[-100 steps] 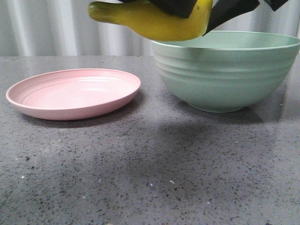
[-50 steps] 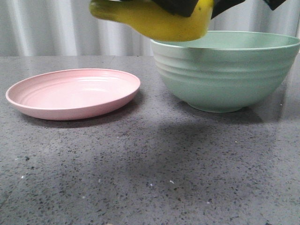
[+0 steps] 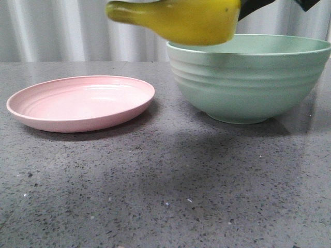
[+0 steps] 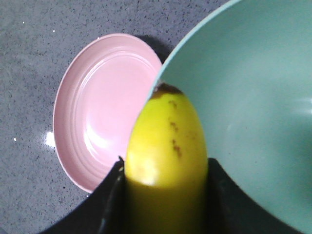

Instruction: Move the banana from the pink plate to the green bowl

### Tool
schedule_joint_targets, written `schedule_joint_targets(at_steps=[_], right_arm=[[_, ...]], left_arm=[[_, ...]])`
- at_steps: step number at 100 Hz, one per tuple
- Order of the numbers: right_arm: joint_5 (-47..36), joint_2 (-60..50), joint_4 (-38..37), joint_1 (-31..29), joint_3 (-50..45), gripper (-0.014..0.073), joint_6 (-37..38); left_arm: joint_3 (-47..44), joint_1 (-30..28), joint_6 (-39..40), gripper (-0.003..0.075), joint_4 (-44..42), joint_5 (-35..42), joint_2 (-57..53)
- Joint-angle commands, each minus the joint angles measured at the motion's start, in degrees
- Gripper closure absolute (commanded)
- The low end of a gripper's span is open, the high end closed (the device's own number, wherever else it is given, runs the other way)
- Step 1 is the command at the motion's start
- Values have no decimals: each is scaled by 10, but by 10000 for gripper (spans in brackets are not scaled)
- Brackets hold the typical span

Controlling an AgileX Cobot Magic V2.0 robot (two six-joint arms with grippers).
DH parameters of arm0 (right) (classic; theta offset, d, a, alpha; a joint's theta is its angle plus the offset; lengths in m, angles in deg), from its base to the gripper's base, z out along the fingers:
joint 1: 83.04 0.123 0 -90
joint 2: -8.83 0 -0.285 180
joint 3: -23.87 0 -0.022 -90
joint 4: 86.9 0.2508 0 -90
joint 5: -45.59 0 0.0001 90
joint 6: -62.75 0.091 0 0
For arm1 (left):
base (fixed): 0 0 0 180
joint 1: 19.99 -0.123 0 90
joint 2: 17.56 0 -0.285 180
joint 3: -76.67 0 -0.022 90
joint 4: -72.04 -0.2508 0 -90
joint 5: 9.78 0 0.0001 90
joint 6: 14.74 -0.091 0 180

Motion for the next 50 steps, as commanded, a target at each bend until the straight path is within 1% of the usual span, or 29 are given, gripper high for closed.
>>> schedule_joint_targets(at_steps=[1, 19, 36, 50], right_arm=[[-12, -20, 22, -20, 38, 512, -4], [-12, -20, 17, -62, 70, 512, -4], [-33, -19, -34, -94, 75, 512, -4], [-62, -6, -51, -105, 75, 512, -4]], left_arm=[[22, 4, 0, 279, -8, 44, -27], [22, 4, 0, 279, -8, 47, -36], [22, 4, 0, 279, -8, 48, -36], [22, 4, 0, 279, -8, 51, -36]])
